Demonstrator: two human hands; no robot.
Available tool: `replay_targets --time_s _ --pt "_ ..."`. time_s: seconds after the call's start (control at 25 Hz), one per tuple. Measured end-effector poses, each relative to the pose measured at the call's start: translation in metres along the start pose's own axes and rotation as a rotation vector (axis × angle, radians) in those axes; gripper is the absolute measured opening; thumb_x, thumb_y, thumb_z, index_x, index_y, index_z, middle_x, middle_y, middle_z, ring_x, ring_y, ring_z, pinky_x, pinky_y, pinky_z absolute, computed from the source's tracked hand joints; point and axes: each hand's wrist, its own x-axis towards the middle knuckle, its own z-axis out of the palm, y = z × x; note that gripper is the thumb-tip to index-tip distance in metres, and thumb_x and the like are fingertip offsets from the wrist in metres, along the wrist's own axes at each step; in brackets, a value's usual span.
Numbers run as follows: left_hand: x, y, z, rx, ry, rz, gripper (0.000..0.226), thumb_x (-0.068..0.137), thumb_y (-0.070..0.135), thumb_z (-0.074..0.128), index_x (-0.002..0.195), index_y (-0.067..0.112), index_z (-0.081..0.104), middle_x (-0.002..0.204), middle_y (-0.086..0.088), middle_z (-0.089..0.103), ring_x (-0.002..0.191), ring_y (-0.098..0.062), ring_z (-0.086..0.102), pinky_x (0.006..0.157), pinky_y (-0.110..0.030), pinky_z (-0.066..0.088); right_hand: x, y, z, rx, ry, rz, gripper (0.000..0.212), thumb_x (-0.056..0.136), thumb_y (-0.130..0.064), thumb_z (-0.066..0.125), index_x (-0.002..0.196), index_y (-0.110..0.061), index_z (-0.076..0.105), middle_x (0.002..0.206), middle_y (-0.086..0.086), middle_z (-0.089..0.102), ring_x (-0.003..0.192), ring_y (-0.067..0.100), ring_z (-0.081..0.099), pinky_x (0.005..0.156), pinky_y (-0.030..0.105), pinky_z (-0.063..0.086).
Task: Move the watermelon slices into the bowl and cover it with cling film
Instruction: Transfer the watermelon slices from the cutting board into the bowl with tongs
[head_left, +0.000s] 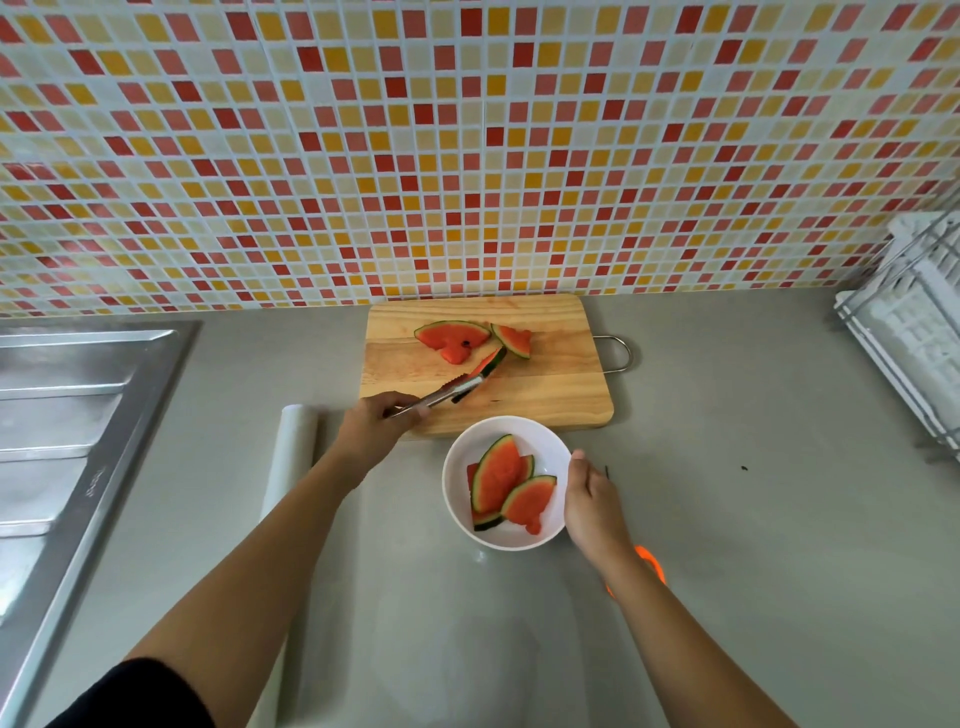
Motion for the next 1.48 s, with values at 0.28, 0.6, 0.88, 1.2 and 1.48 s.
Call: replay_targets --time_s 0.28,0.6,0.88,1.2,1.48 --pt "-0.051 -0.002 -0.023 0.068 -0.073 0.221 0.019 0.086 0.029 0.067 0.104 0.024 0.069 0.082 0.014 0.066 0.072 0.001 0.058 0.063 -0.009 0.041 0.004 -0.008 0.008 -0.013 0.025 -0.020 0.051 0.099 -0.032 0.025 0.052 -0.017 0.035 0.051 0.000 0.046 0.051 0.017 0.045 0.055 0.032 0.034" --pt "-0.088 -0.002 -0.013 0.696 0.015 0.653 0.039 0.083 0.022 0.071 0.119 0.007 0.064 0.095 -0.013 0.066 0.077 -0.030 0.068 0.063 -0.039 0.055 0.006 -0.014 0.011 -0.026 -0.013 -0.035 0.049 0.099 -0.033 0.024 0.054 -0.019 0.036 0.055 0.001 0.046 0.059 0.022 0.047 0.058 0.033 0.033" --pt "-0.070 0.022 -0.036 0.542 0.080 0.648 0.037 0.078 0.024 0.076 0.110 0.007 0.069 0.085 -0.005 0.066 0.067 -0.017 0.065 0.064 -0.027 0.053 0.005 -0.013 0.009 -0.030 -0.005 -0.030 0.052 0.099 -0.035 0.025 0.052 -0.017 0.035 0.052 0.002 0.047 0.053 0.015 0.048 0.054 0.028 0.035" --pt "0.058 0.015 -0.019 0.404 0.254 0.016 0.032 0.089 0.038 0.059 0.107 0.012 0.066 0.099 -0.015 0.068 0.080 -0.026 0.055 0.068 -0.030 0.041 0.009 -0.006 0.009 -0.019 -0.011 -0.057 0.051 0.099 -0.034 0.025 0.054 -0.017 0.041 0.056 0.004 0.053 0.059 0.020 0.052 0.056 0.031 0.037" --pt "0.086 0.005 -0.048 0.488 0.083 -0.045 0.036 0.087 0.041 0.061 0.116 0.020 0.065 0.107 -0.007 0.065 0.090 -0.020 0.055 0.078 -0.029 0.042 0.013 -0.004 0.013 -0.012 -0.022 -0.072 0.051 0.099 -0.035 0.024 0.068 -0.005 0.051 0.066 0.012 0.060 0.067 0.026 0.057 0.062 0.034 0.039"
